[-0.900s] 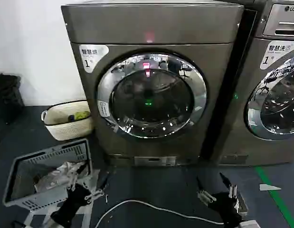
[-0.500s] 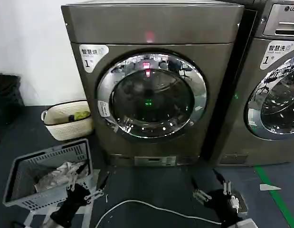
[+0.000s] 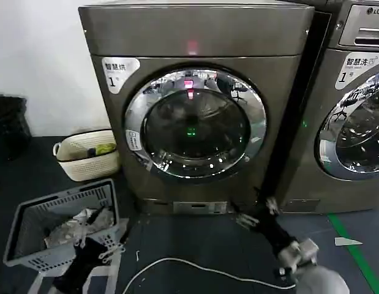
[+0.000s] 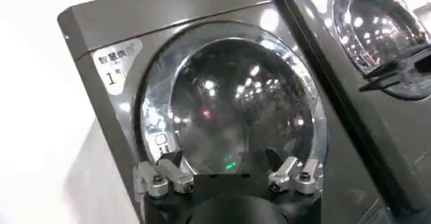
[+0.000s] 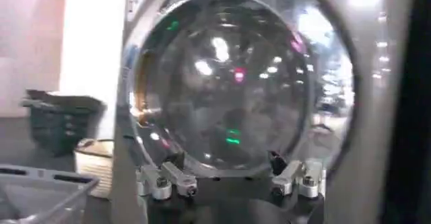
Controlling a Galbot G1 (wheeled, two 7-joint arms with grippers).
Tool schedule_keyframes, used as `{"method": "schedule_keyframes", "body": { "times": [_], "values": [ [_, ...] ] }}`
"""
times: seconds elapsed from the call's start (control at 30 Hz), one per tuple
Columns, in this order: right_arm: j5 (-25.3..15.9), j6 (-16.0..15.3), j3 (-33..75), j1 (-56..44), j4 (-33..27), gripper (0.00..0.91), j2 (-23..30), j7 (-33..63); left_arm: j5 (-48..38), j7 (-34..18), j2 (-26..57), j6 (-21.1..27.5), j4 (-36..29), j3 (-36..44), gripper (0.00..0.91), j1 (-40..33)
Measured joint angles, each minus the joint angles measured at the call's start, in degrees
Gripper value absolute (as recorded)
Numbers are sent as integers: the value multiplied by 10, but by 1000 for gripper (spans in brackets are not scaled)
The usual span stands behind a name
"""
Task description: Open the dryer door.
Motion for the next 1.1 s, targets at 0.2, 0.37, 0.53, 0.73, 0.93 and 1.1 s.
{"method": "schedule_keyframes", "body": {
  "times": [0.2, 0.37, 0.53, 0.73, 0.93, 1.1],
  "values": [
    [24, 33, -62, 93, -67, 907, -20, -23, 2, 2, -10, -2, -2, -5, 907, 6],
    [34, 50, -118, 167, -128, 907, -13, -33, 9, 4, -21, -4, -7, -7, 907, 12],
    [37, 50, -172, 232, -177, 907, 3, -38, 11, 5, -33, -5, -10, -7, 907, 16],
    [41, 61, -221, 298, -226, 907, 25, -48, 11, 6, -43, -9, -9, -9, 907, 18],
    [45, 68, -259, 354, -273, 907, 48, -55, 10, 6, -49, -12, -10, -10, 907, 20],
    [46, 74, -290, 393, -310, 907, 68, -62, 10, 6, -55, -14, -12, -10, 907, 23]
  ]
}}
